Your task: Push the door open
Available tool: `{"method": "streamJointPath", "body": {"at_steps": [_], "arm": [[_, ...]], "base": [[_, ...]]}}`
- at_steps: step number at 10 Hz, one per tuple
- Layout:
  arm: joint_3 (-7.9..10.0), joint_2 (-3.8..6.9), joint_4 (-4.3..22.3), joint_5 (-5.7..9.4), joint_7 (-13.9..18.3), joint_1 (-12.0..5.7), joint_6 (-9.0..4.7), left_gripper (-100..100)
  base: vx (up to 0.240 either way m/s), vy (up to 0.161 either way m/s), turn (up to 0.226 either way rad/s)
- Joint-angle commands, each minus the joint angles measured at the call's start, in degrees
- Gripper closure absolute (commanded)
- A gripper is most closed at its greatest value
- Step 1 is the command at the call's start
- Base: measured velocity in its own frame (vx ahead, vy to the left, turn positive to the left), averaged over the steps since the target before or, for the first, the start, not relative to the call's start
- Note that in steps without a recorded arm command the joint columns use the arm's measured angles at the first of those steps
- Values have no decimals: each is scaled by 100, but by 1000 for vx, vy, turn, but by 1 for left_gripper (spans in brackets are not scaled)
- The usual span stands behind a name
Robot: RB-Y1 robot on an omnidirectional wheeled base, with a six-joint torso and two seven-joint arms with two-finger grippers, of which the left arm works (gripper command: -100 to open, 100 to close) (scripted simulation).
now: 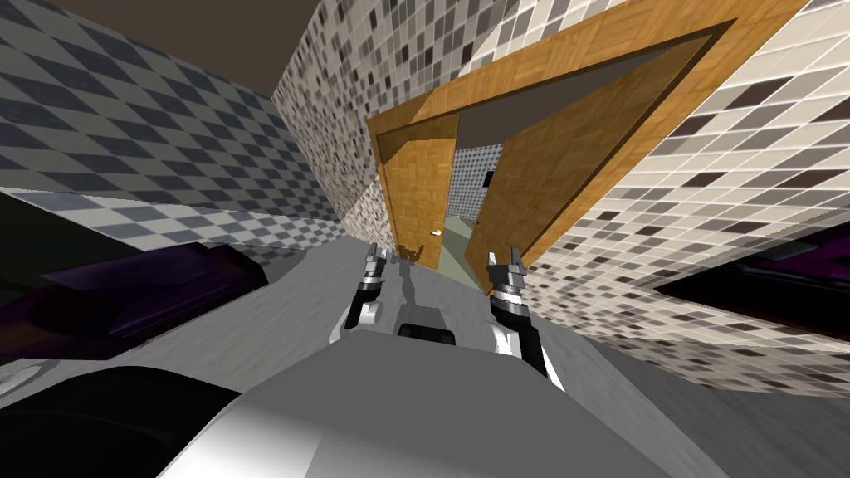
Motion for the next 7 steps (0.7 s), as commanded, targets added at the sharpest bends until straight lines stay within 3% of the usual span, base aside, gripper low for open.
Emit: {"method": "streamJointPath", "body": {"at_steps": [1, 7], "arm": [[-43, 22, 169, -27, 20, -32, -55, -100], [-159, 97, 997, -124, 105, -368, -211, -100]], "base": [[96, -6, -8], [98, -10, -8]]}}
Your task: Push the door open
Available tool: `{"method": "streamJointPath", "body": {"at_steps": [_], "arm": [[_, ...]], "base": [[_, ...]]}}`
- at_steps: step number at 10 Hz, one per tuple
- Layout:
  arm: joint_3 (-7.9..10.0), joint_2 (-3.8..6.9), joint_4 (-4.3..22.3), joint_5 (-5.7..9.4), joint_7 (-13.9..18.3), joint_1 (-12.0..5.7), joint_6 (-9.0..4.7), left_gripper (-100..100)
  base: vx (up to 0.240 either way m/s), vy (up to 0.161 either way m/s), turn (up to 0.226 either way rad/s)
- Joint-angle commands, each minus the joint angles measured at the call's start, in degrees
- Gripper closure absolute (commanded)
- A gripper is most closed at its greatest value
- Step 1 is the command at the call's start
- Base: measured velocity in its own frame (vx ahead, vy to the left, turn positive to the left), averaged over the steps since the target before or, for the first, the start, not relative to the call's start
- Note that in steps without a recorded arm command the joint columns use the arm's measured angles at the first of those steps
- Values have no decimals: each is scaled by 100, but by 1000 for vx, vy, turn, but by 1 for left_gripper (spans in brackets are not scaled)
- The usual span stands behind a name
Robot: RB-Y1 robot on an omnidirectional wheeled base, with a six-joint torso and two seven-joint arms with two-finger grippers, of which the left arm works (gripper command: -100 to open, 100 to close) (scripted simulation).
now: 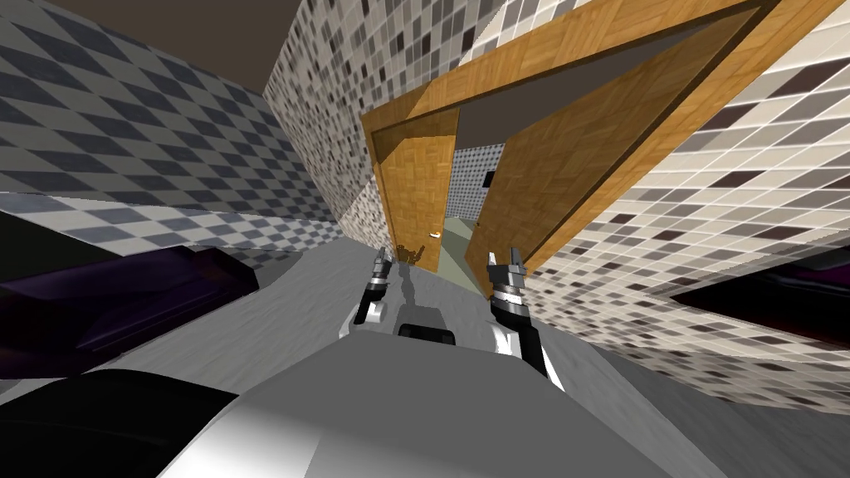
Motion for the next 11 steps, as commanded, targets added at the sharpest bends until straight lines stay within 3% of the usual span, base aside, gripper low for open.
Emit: {"method": "streamJointPath", "body": {"at_steps": [1, 11], "arm": [[-30, 26, 274, -25, 33, -100, -78, -100], [-251, 95, 1859, -211, 196, -743, -378, -100]], "base": [[90, 0, -8], [99, -9, -9]]}}
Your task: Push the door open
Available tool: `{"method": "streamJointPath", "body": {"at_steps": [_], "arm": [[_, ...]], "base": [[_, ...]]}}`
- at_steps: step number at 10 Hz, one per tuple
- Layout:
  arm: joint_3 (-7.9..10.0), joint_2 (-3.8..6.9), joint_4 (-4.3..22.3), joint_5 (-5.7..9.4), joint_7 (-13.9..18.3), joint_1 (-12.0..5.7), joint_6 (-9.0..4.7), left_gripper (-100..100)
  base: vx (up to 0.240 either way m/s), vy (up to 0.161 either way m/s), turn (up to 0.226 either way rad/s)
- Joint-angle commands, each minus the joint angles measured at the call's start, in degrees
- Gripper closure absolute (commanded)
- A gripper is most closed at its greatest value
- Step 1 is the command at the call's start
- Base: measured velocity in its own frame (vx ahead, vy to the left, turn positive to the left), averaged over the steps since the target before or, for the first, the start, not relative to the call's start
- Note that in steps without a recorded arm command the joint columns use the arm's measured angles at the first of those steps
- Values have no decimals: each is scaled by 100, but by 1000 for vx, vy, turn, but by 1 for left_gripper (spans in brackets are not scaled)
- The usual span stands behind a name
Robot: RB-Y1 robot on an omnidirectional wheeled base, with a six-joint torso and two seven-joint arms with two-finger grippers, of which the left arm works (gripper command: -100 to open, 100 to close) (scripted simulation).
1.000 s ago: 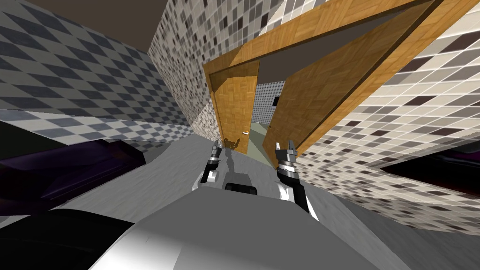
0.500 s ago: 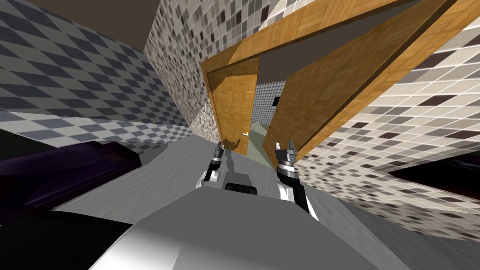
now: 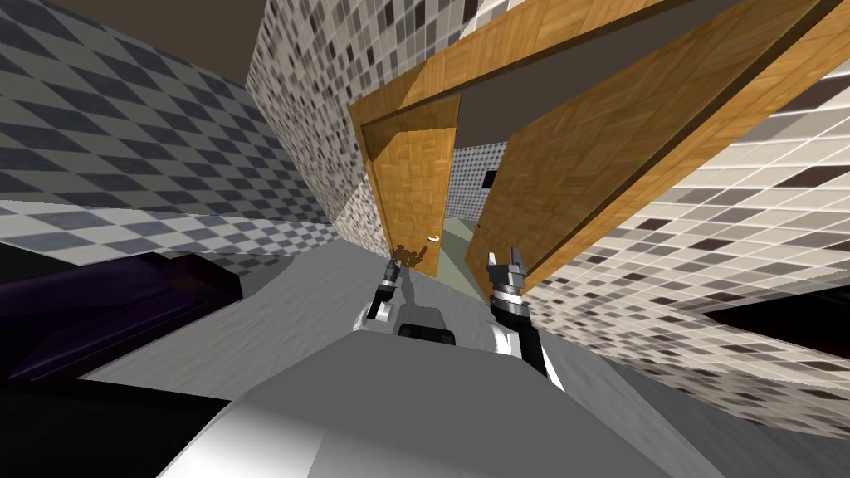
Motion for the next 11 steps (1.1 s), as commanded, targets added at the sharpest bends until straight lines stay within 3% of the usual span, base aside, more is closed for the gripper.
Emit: {"method": "streamJointPath", "body": {"at_steps": [1, 11], "arm": [[-38, 15, 223, -30, 34, -93, -27, -100], [-266, -1, 1856, -221, 201, -755, -336, -100]], "base": [[98, -12, -10], [101, -11, -10]]}}
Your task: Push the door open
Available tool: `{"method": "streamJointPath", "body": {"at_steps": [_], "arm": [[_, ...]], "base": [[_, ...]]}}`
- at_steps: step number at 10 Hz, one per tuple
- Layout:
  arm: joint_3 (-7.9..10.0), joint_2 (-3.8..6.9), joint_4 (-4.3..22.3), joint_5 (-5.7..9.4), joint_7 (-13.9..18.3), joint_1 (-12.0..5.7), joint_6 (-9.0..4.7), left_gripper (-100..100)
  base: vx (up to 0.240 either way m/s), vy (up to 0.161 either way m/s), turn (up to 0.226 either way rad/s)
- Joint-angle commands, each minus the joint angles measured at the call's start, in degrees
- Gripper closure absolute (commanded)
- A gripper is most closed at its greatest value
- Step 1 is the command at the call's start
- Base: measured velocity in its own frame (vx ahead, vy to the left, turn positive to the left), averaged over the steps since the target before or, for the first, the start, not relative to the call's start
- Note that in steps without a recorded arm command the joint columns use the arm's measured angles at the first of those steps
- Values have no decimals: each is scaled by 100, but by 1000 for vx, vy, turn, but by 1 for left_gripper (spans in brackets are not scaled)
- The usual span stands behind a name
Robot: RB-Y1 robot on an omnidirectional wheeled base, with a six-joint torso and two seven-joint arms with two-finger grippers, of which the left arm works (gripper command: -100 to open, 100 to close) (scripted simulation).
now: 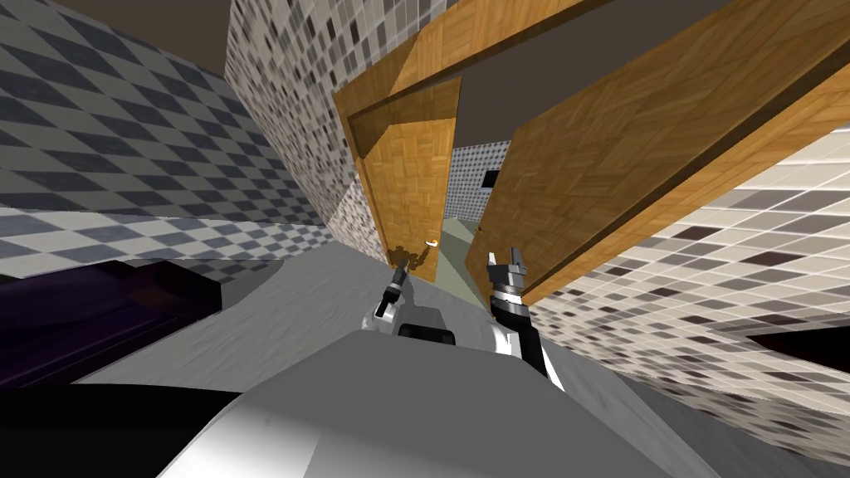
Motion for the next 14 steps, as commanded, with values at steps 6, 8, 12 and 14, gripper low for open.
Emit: {"method": "streamJointPath", "body": {"at_steps": [6, 8, 12, 14], "arm": [[-151, -63, 1007, -126, 92, -396, -194, -100], [-189, -84, 1281, -158, 120, -508, -246, -100], [-262, -128, 1806, -219, 174, -721, -345, -100], [-295, -152, 2041, -247, 198, -816, -390, -100]], "base": [[99, -9, -9], [101, -3, -8], [101, -6, -8], [93, 0, -7]]}}
